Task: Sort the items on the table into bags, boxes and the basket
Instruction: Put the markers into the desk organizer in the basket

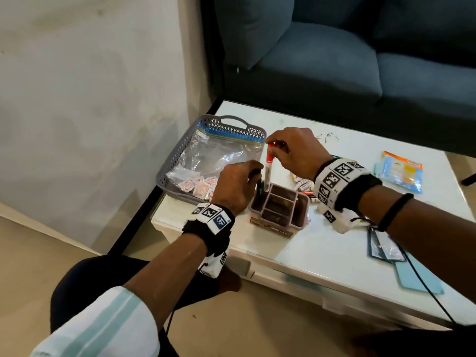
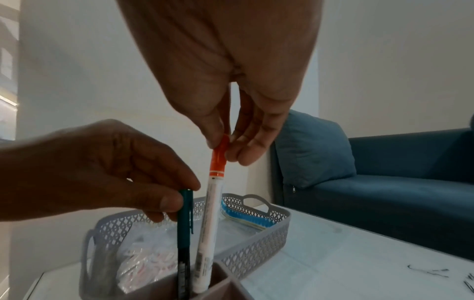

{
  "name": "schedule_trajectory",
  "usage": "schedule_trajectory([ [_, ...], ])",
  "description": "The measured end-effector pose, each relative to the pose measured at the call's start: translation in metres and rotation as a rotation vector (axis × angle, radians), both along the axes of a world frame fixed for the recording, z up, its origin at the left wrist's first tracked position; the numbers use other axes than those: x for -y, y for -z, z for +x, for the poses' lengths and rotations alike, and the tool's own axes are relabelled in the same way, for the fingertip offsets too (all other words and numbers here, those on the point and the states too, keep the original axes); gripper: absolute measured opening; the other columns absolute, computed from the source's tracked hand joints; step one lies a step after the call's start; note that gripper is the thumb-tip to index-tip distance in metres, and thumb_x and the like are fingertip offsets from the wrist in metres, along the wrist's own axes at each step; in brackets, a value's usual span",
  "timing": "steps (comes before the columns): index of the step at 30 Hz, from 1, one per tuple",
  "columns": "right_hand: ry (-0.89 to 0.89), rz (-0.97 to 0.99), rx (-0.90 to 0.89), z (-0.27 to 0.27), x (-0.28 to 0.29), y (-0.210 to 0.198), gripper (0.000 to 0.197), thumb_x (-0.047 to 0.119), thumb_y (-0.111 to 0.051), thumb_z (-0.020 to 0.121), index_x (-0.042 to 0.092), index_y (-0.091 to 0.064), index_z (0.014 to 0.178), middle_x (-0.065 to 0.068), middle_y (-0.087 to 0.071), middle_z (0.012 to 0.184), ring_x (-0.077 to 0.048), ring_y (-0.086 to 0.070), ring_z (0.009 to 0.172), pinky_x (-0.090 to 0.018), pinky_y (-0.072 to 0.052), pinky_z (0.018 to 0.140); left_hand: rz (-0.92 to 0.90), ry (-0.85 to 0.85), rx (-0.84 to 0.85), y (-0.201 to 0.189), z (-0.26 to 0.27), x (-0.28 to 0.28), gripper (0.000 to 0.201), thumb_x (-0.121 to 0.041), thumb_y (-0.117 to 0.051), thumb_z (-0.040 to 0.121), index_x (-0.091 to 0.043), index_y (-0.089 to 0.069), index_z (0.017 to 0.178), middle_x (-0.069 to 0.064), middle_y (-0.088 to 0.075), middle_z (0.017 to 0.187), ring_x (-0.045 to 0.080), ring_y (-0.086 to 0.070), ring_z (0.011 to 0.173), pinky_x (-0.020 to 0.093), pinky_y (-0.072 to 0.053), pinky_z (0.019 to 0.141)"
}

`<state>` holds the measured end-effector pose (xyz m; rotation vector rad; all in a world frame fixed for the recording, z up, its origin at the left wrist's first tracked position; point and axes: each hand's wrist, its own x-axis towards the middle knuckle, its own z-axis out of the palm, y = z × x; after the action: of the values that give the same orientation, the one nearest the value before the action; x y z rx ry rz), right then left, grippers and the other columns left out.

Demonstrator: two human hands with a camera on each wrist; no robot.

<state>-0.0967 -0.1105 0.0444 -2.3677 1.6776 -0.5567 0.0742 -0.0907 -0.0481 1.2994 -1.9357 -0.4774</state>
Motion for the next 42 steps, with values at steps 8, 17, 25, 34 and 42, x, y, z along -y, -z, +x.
schedule_trajectory([
  [8,-0.057,0.106,-0.038,-0.001,0.004,0.04,0.025,0.014,-0.062,0.098,0.012,-0.073,0.121,-0.009,-0.074,0.111,-0.024,-0.068,0.101,-0.032,-0.052,0.093,0.059,-0.004,0.037,0.003,-0.006,0.0,0.017,-0.011,-0.069,0.092,-0.017,-0.078,0.106,0.002,-0.079,0.096,0.019,-0.073,0.082,0.036,-0.06,0.083],
  [17,0.06,0.24,0.208,-0.019,-0.002,0.059,0.047,0.006,-0.061,0.096,0.022,-0.058,0.14,-0.005,-0.071,0.12,-0.021,-0.069,0.102,-0.026,-0.051,0.084,0.006,-0.034,0.091,-0.009,-0.022,0.005,0.027,-0.022,-0.07,0.094,-0.017,-0.074,0.12,0.003,-0.076,0.114,0.017,-0.069,0.097,0.038,-0.057,0.092],
  [25,0.359,0.101,0.325,-0.156,-0.038,0.037,0.028,0.011,-0.064,0.095,0.014,-0.07,0.122,-0.002,-0.074,0.108,-0.016,-0.071,0.093,-0.025,-0.057,0.084,0.032,0.209,0.202,-0.05,-0.097,0.007,0.032,-0.034,-0.072,0.093,-0.021,-0.071,0.122,-0.001,-0.073,0.117,0.018,-0.063,0.108,0.032,-0.047,0.099],
  [34,0.605,0.083,0.188,-0.284,-0.044,0.104,0.026,0.006,-0.072,0.087,0.012,-0.072,0.113,-0.005,-0.073,0.105,-0.018,-0.067,0.085,-0.03,-0.055,0.086,0.326,0.299,0.617,-0.018,-0.174,0.04,0.035,-0.036,-0.069,0.094,-0.02,-0.068,0.125,0.005,-0.066,0.129,0.024,-0.058,0.121,0.034,-0.045,0.099],
  [42,0.513,0.309,-0.081,-0.301,0.002,0.157,0.026,0.006,-0.067,0.088,0.015,-0.073,0.111,-0.011,-0.068,0.113,-0.031,-0.061,0.108,-0.043,-0.053,0.091,0.23,0.406,0.619,-0.022,-0.234,0.05,0.031,-0.033,-0.062,0.099,-0.019,-0.066,0.126,0.009,-0.064,0.13,0.029,-0.059,0.119,0.039,-0.05,0.098],
])
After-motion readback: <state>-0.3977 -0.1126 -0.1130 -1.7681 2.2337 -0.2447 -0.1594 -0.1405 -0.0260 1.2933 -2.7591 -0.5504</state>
